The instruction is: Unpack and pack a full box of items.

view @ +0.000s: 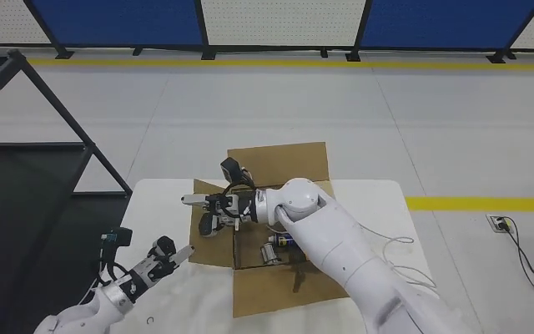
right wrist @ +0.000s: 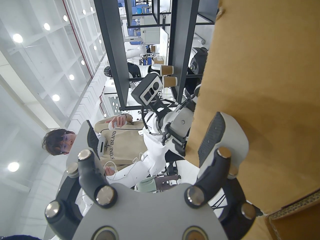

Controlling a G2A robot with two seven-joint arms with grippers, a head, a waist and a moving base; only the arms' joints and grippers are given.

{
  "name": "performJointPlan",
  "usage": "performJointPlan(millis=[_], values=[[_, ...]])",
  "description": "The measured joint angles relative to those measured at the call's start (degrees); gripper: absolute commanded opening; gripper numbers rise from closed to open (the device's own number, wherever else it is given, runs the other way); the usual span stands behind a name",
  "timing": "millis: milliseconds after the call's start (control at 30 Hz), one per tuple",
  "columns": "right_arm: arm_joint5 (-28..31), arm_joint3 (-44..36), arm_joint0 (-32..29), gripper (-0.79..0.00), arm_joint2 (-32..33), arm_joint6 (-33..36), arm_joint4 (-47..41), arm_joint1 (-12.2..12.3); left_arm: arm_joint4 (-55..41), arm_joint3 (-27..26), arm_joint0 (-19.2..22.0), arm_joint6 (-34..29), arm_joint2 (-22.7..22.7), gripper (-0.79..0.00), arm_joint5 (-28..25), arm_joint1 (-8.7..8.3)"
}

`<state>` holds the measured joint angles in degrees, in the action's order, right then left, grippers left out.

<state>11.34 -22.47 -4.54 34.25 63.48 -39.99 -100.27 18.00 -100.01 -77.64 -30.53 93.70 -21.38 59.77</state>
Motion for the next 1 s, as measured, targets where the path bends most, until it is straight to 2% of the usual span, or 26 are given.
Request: performJointPlan(millis=[233, 433, 633, 1000], values=[[2.15, 1.84, 0.19, 0.000, 0.79, 0.83, 0.37, -1.15, 0.82, 1.10, 0.92, -0.72, -0.96, 0.000, 1.69, -0.05], [8.08, 2.16, 0.35, 0.000, 2.89, -0.30, 0.54, -0.83, 3.56, 2.26, 3.26, -1.35, -3.36, 0.000, 5.84, 0.06], [13.61, 1.58, 0.35, 0.000, 6.24, -0.48, 0.62, 1.07, 5.41, 3.98, 4.83, -1.96, -5.34, 0.000, 7.61, 0.15], [16.61, -6.56, -2.97, 0.000, 12.08, -3.30, 5.04, 5.74, 9.28, 6.99, 7.40, -4.78, -7.75, 0.000, 10.73, 0.08]])
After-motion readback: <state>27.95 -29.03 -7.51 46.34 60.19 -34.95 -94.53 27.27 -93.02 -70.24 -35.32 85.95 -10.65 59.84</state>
